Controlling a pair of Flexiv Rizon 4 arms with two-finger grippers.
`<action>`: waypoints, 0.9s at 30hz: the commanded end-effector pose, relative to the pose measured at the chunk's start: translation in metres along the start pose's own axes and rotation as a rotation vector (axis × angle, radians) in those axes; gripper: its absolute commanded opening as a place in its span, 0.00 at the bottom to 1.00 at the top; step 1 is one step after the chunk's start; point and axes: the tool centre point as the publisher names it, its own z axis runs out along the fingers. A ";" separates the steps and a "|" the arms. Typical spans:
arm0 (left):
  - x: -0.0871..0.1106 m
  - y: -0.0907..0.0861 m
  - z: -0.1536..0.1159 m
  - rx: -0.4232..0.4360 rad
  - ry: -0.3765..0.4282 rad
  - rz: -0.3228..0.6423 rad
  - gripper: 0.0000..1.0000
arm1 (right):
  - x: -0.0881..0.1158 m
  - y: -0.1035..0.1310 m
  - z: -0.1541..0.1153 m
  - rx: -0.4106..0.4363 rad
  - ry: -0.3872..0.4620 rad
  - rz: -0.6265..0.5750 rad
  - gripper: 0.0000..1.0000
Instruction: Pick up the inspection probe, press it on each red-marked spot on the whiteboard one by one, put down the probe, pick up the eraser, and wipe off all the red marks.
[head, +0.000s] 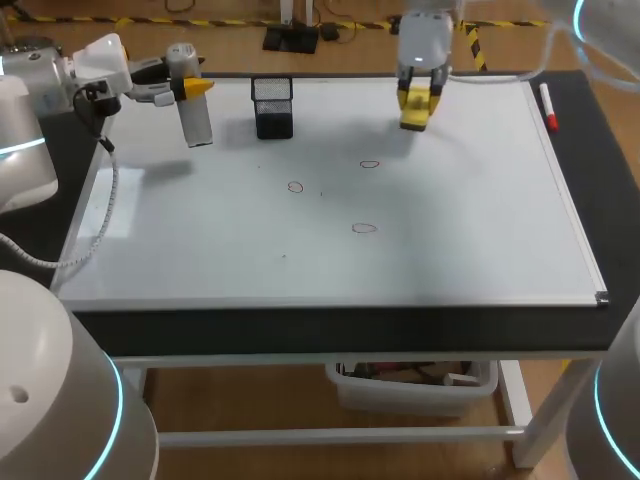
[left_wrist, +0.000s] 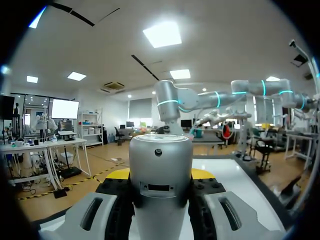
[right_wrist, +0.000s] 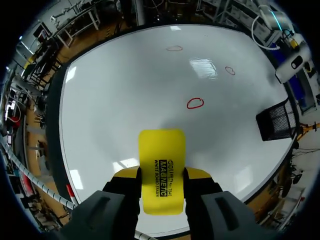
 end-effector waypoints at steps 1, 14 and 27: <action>0.001 -0.001 0.001 0.000 -0.004 0.002 0.00 | 0.040 0.029 -0.009 0.084 -0.019 0.044 0.00; 0.001 -0.001 0.001 0.000 -0.004 0.002 0.00 | 0.098 0.054 -0.003 0.106 0.022 0.172 0.00; 0.001 -0.001 0.001 0.000 -0.004 0.002 0.00 | 0.120 0.064 0.001 0.139 0.029 0.222 0.00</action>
